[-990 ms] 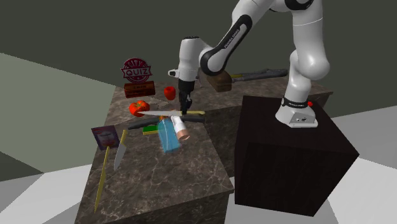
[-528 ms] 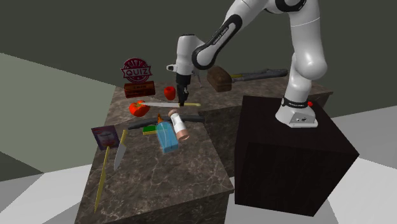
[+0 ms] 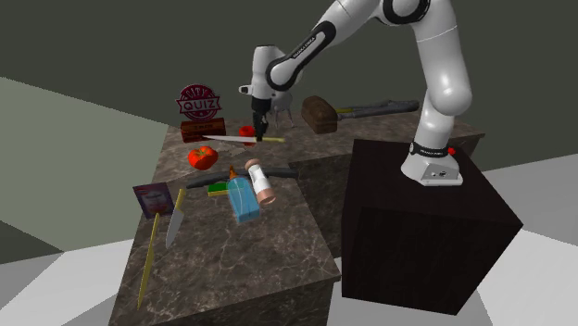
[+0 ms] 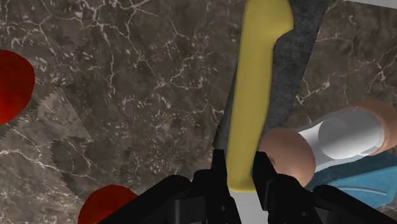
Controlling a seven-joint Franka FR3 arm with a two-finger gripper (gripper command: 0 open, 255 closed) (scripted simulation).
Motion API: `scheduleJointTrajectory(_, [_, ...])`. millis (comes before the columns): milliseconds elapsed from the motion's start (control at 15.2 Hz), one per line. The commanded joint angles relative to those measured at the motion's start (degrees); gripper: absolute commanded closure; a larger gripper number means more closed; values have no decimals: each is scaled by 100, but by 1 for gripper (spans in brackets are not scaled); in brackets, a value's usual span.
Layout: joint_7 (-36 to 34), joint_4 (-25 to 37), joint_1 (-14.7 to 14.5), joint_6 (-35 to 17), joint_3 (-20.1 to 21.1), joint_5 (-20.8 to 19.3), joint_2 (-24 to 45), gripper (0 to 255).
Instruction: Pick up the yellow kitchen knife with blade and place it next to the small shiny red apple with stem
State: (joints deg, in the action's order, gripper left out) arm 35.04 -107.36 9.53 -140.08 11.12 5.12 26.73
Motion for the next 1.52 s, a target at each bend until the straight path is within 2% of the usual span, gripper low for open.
scheduleJointTrajectory(0, [203,284,147,162,-44,8,151,255])
scheduleJointTrajectory(396, [740,1313,552,677,-174,9,747,255])
scheduleJointTrajectory(1452, [838,1303,508,-128,-211,-20,1551,255])
